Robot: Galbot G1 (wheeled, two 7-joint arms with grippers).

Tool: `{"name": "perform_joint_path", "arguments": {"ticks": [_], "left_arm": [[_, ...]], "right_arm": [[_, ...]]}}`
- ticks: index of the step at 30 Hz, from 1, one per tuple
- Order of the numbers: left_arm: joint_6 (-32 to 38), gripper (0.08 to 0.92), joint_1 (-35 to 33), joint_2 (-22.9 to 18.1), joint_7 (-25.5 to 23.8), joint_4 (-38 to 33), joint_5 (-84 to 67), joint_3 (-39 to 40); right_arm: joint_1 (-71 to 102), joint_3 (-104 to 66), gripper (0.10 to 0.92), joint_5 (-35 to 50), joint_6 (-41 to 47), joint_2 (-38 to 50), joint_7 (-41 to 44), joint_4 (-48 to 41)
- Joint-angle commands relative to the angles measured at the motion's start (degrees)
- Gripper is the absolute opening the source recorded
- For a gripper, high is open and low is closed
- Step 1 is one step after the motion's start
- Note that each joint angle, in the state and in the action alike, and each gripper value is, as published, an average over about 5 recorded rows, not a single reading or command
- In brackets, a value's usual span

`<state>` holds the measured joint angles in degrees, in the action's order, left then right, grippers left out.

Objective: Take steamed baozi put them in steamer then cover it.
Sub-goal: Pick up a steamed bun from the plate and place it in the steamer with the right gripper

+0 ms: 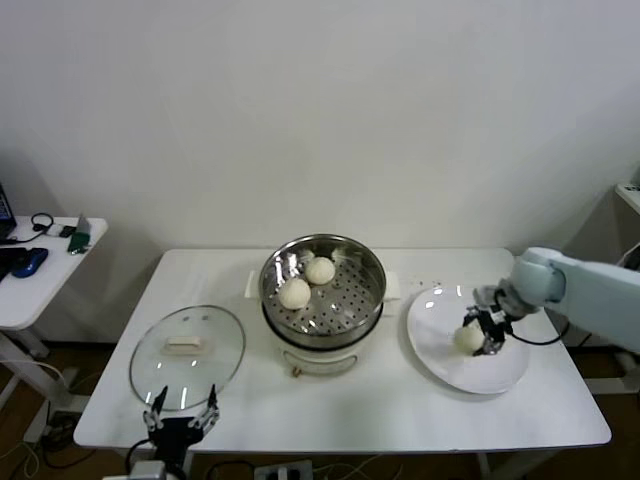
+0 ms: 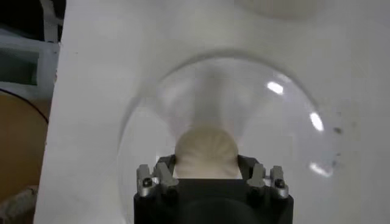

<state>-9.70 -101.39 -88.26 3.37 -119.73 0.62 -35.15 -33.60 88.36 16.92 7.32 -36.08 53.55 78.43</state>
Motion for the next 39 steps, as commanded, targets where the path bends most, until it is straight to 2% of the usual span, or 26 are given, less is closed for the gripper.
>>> {"name": "perform_joint_path", "arguments": {"ticks": [1,7,11,14,24,39], "left_arm": [[0.0,0.823,-0.2,-0.2,0.0,-0.5,0.5,0.1],[0.0,0.823,-0.4,-0.4,0.0,-0.7,0.8,0.0],[0.1,0.823,-0.6,-0.6,0.1,-0.7,0.7,-0.3],[0.2,0.823,-0.8,-0.7,0.2,-0.7,0.6,-0.4],[0.3,0.823,-1.5,-0.7,0.2,-1.2,0.5,-0.9],[0.7,0.823,-1.8,-0.6,0.5,-1.0,0.5,-0.8]], "right_arm": [[-31.3,13.8,0.683,7.6,-15.0,-10.1,2.4,2.8],[-36.2,7.9,0.675,2.0,-23.1,-17.4,0.5,11.6],[-35.1,5.8,0.668,-3.2,-24.8,-21.2,-2.4,19.4],[-30.2,4.5,0.668,-8.2,-25.4,-23.7,-4.5,21.8],[-11.5,2.2,0.662,-25.7,-29.6,-31.1,-8.1,13.1],[-2.1,1.9,0.667,-29.4,-28.1,-32.5,-10.1,5.8]]}}
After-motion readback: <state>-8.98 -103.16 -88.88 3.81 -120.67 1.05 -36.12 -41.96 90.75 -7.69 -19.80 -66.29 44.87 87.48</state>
